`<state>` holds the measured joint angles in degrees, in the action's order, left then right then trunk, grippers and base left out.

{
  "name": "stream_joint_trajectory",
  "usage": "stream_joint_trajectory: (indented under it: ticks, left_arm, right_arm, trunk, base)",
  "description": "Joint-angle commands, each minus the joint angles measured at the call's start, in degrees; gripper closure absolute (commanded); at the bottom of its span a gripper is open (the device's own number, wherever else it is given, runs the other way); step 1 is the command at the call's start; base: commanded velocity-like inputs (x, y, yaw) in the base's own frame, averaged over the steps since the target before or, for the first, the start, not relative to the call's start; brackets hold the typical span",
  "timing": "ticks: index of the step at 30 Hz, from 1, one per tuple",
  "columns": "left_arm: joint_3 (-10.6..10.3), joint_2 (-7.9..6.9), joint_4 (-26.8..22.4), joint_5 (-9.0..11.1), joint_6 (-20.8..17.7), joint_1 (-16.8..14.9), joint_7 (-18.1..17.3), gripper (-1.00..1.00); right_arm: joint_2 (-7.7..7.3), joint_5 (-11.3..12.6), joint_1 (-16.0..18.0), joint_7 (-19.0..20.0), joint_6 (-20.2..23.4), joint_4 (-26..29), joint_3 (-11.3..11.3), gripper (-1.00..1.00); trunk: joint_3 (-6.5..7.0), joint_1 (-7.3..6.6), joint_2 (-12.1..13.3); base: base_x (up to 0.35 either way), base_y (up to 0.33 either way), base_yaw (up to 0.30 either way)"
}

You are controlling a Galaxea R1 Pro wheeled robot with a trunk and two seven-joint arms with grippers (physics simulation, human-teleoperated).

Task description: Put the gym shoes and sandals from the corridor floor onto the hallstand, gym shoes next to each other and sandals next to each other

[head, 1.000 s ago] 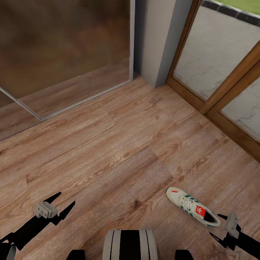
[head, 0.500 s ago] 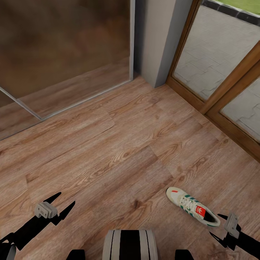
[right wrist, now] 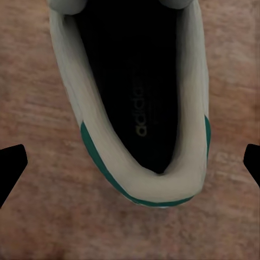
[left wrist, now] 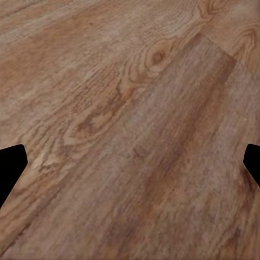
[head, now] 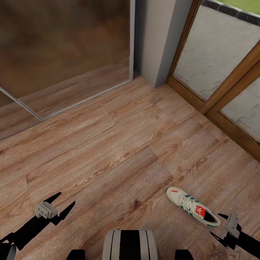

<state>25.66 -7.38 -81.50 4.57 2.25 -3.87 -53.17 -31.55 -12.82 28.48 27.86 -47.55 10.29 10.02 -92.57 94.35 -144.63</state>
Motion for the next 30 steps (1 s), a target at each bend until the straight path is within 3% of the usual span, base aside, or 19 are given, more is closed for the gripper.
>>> stream_joint_trajectory:
  ticks: [1, 30]
  left_arm:
    - [0.00, 0.00, 0.00, 0.00, 0.00, 0.00, 0.00, -1.00]
    - [-0.08, 0.00, 0.66, 0.00, 0.12, 0.00, 0.00, -1.00]
  right_arm:
    - [0.00, 0.00, 0.00, 0.00, 0.00, 0.00, 0.00, -1.00]
    - [-0.26, -0.01, 0.12, -0.59, 0.00, 0.14, -0.07, -1.00]
  trunk:
    - [0.00, 0.00, 0.00]
    - [0.00, 0.00, 0.00]
  base:
    - [0.000, 0.000, 0.000]
    - [0.000, 0.000, 0.000]
